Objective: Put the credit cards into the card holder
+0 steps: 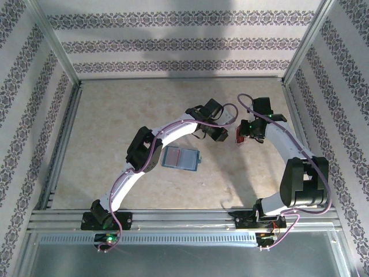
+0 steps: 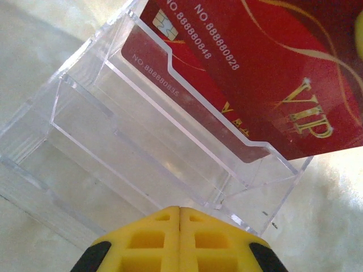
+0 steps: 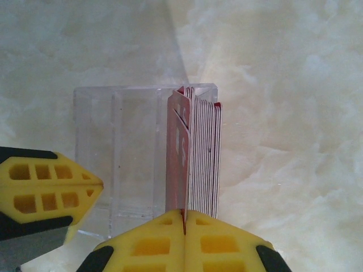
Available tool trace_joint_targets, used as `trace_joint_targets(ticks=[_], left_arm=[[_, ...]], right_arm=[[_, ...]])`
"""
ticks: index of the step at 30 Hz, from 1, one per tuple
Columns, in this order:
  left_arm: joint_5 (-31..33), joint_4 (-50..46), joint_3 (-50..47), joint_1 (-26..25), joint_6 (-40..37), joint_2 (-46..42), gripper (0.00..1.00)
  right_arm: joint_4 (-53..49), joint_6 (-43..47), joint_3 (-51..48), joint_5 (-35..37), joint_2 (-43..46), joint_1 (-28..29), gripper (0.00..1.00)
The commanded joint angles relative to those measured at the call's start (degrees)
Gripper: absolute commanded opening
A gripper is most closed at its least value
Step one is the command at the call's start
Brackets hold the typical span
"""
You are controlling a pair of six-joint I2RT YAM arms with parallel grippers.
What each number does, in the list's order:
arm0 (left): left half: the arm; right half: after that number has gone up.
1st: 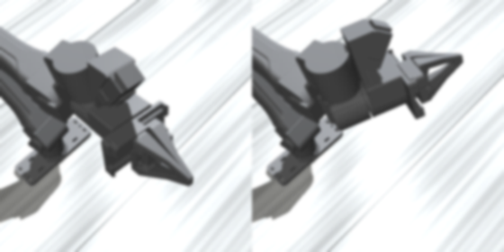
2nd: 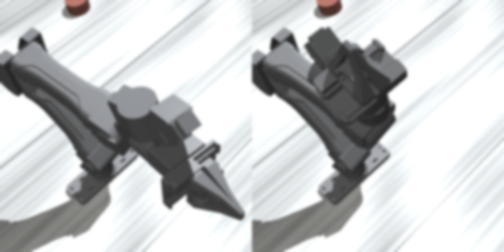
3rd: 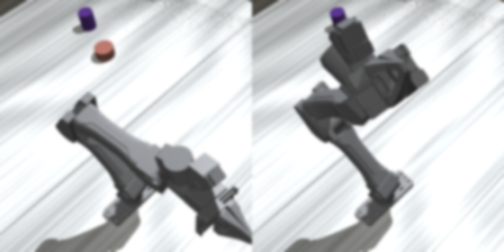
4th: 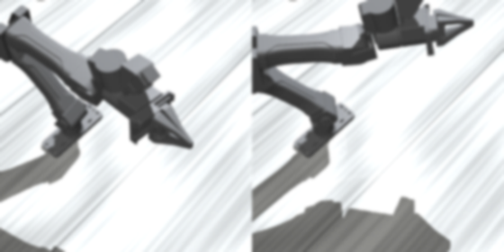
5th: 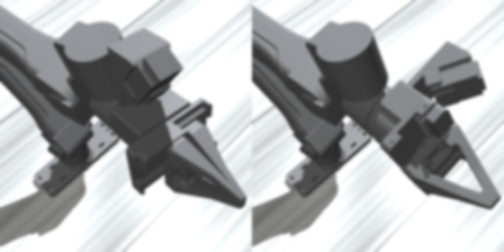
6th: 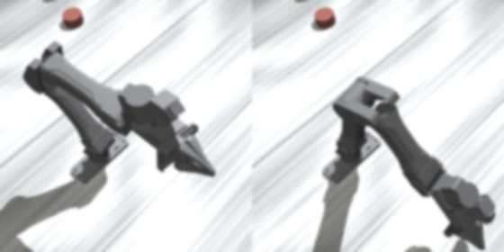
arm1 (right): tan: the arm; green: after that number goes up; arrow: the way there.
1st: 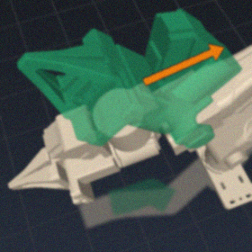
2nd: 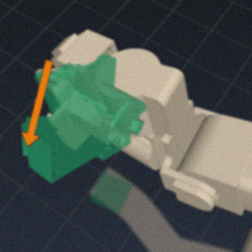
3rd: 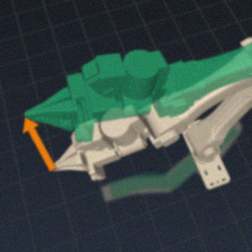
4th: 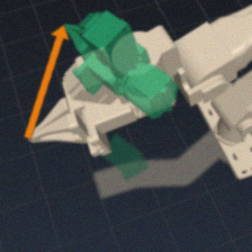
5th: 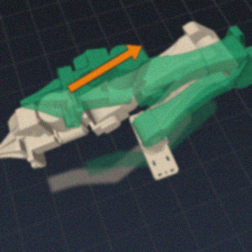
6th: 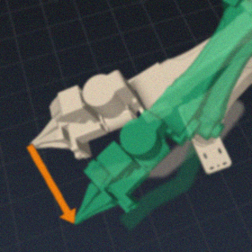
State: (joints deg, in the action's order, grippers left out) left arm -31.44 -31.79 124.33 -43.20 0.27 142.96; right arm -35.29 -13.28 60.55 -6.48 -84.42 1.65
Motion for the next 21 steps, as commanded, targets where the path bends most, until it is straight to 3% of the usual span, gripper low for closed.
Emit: trace_joint_targets(ticks=[1, 9, 21], left_arm=[[0.5, -5.3, -2.4, -2.0, 1.9, 0.0, 0.0], [-0.6, -4.4, -3.0, -2.9, 5.2, -1.6, 0.01], [-3.9, -2.4, -4.4, -5.7, 12.5, -4.3, 0.14]], right_arm=[[-3.8, -0.1, 0.3, 0.5, 2.4, 0.1, 0.02], [-4.7, -0.8, -1.0, -2.7, 6.5, -0.4, 0.0], [-6.2, -2.8, -3.2, -8.3, 14.7, -3.0, 0.0]])
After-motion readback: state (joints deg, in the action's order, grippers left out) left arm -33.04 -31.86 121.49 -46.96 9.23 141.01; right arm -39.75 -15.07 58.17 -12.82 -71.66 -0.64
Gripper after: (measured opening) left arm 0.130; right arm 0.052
